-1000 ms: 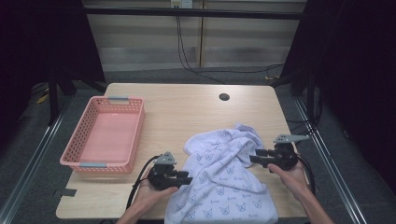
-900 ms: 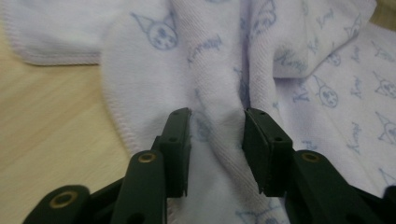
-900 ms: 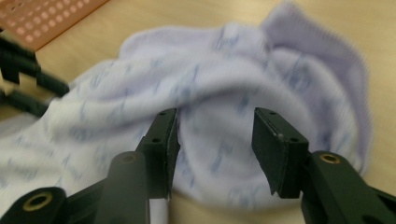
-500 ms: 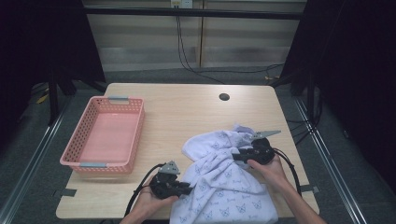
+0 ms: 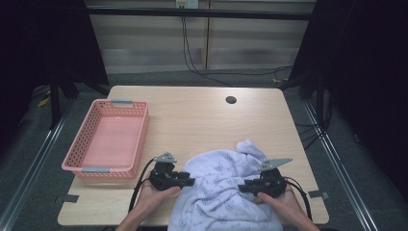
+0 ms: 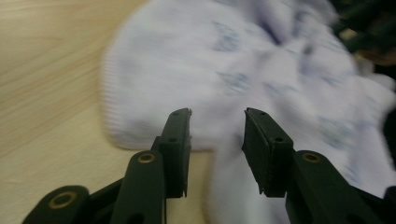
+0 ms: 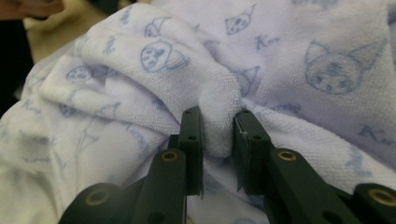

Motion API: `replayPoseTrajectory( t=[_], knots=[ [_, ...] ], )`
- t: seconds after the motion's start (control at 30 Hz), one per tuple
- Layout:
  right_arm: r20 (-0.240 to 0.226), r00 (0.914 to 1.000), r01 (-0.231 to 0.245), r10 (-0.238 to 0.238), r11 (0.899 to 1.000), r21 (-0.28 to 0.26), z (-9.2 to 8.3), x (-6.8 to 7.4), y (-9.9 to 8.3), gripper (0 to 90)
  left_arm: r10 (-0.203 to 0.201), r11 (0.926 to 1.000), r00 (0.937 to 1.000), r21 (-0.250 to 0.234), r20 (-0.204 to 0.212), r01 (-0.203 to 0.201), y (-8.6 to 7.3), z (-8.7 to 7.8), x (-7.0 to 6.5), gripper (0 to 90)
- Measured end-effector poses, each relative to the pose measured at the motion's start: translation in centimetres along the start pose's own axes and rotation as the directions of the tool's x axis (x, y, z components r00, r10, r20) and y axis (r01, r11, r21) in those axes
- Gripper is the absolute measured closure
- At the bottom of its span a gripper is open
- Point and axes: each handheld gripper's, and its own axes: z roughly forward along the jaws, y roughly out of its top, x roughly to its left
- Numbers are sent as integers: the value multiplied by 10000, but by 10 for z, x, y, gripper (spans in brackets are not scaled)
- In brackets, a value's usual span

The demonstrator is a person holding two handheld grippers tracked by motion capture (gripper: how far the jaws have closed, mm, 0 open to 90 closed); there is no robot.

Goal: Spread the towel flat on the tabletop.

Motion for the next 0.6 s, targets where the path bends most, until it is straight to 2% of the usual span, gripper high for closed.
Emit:
replayPoseTrajectory(
  t=[0.03,0.13,0.23,0.27,0.3,0.4,0.47,0.53,0.57,0.6],
  knots=[
    [-86,10000,-19,19,10000,78,-3,4,-4,753,-29,10000,9999,83,-164,30,-1,2,2,622],
    [-194,9997,-153,156,9997,165,-14,17,-14,742,-96,10000,9997,2,-246,96,-2,3,2,641],
    [-162,9996,-230,227,9995,-195,-27,18,-16,665,134,9999,9987,-72,-498,-138,-1,4,0,612],
    [-64,9998,-214,211,9982,-562,-33,13,-13,657,137,9999,9988,-92,-479,-142,0,4,0,596],
    [22,9996,-268,270,9970,-730,-37,9,-10,657,54,9996,9977,-278,-670,-73,0,3,1,587],
    [672,9973,-189,280,9910,-1327,-49,-10,6,655,-302,9975,9971,-651,-698,256,1,-3,8,585],
    [1177,9928,-37,207,9897,-1429,-50,-25,18,648,-535,9963,9945,-722,-902,471,1,-8,15,597],
    [1554,9876,-7,230,9899,-1417,-46,-39,31,627,-597,9966,9950,-609,-806,548,1,-6,19,594],
    [1767,9842,116,133,9902,-1389,-42,-46,37,627,-494,9976,9959,-520,-764,454,1,-4,20,594],
    [1790,9836,27,240,9891,-1475,-39,-53,44,632,-460,9981,9970,-437,-618,434,1,-1,20,595]
  ],
)
